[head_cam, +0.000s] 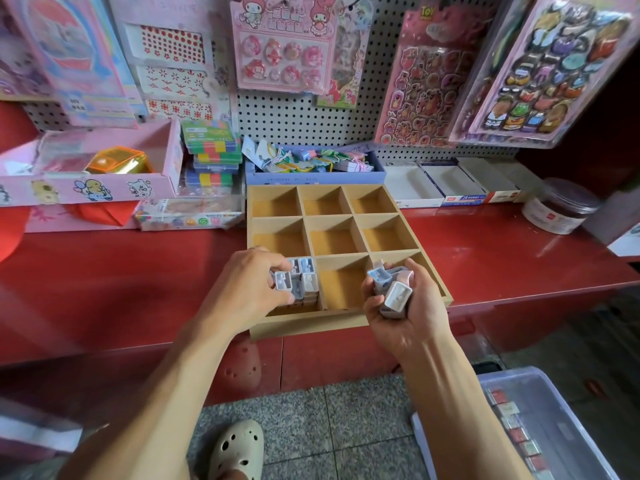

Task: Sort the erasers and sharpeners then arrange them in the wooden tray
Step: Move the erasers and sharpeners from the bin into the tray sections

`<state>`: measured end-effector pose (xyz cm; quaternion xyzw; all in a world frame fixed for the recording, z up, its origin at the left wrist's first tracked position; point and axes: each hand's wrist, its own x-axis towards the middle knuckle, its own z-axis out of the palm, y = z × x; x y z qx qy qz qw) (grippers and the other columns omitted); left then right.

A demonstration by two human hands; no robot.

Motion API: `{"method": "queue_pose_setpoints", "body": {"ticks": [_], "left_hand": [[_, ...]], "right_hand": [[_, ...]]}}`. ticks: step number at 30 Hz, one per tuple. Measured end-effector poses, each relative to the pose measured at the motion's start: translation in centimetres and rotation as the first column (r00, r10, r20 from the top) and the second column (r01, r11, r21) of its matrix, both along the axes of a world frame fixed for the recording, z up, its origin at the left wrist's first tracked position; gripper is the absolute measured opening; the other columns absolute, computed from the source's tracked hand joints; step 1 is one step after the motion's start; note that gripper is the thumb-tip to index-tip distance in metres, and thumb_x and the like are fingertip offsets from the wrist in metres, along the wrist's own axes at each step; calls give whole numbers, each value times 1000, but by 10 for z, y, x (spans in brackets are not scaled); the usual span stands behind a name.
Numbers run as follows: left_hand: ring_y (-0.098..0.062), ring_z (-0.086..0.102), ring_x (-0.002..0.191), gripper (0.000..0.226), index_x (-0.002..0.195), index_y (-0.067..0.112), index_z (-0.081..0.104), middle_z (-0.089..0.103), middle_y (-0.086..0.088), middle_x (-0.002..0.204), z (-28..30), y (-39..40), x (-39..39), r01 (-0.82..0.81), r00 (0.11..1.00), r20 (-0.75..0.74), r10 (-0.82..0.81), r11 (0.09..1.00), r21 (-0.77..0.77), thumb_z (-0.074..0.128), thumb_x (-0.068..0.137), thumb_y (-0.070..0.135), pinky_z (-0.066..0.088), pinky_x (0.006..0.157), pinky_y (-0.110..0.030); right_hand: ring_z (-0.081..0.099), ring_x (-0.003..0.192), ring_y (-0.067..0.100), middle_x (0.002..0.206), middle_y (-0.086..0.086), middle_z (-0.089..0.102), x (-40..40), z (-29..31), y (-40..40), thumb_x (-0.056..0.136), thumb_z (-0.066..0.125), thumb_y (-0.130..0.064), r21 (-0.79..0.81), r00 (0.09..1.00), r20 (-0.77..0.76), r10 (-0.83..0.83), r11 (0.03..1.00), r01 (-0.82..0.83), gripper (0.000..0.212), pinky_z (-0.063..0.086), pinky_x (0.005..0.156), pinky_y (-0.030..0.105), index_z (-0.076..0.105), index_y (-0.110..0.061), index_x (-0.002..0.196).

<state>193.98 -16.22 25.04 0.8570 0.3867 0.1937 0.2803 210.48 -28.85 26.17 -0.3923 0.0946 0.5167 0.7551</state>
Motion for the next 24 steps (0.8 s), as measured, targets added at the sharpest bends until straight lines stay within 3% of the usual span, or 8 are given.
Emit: {"method": "queue_pose_setpoints", "body": {"ticks": [8,15,19,21,24], "left_hand": [[-16,52,73,30,104,19,74,49,8,85,-8,-3,14,76,997,-33,-72,990,116,79,76,10,48,76,-35],[-15,54,78,49,121,21,65,50,7,98,-13,-2,21,85,994,-82,-74,987,134,78,74,12,48,76,-31],[-15,60,80,45,116,25,67,55,8,98,-6,-3,17,64,996,-73,-52,983,172,80,73,25,50,75,-34],[-10,58,75,40,109,28,68,58,11,96,-2,-6,16,45,999,10,-48,983,176,81,72,34,50,73,-31],[-7,59,74,41,105,32,70,58,15,91,6,-14,18,136,964,222,-146,989,60,86,67,33,43,67,-12]], "right_hand": [[58,52,16,69,6,63,-4,0,5,101,45,-32,-45,1000,23,10,999,-9,27,37,35,15,55,-12,85],[59,54,17,75,8,63,-4,1,6,101,46,-35,-74,1000,28,9,997,-7,30,39,36,15,57,-11,87],[59,54,17,72,8,63,-4,2,7,101,46,-35,-84,999,34,7,996,-4,30,39,37,15,57,-11,87],[59,54,16,69,7,63,-4,2,10,102,45,-36,-86,999,40,10,996,-7,30,39,37,15,56,-12,88],[60,52,16,72,8,61,-8,1,17,102,45,-39,-81,998,49,36,996,-32,31,39,37,15,55,-11,93]]}}
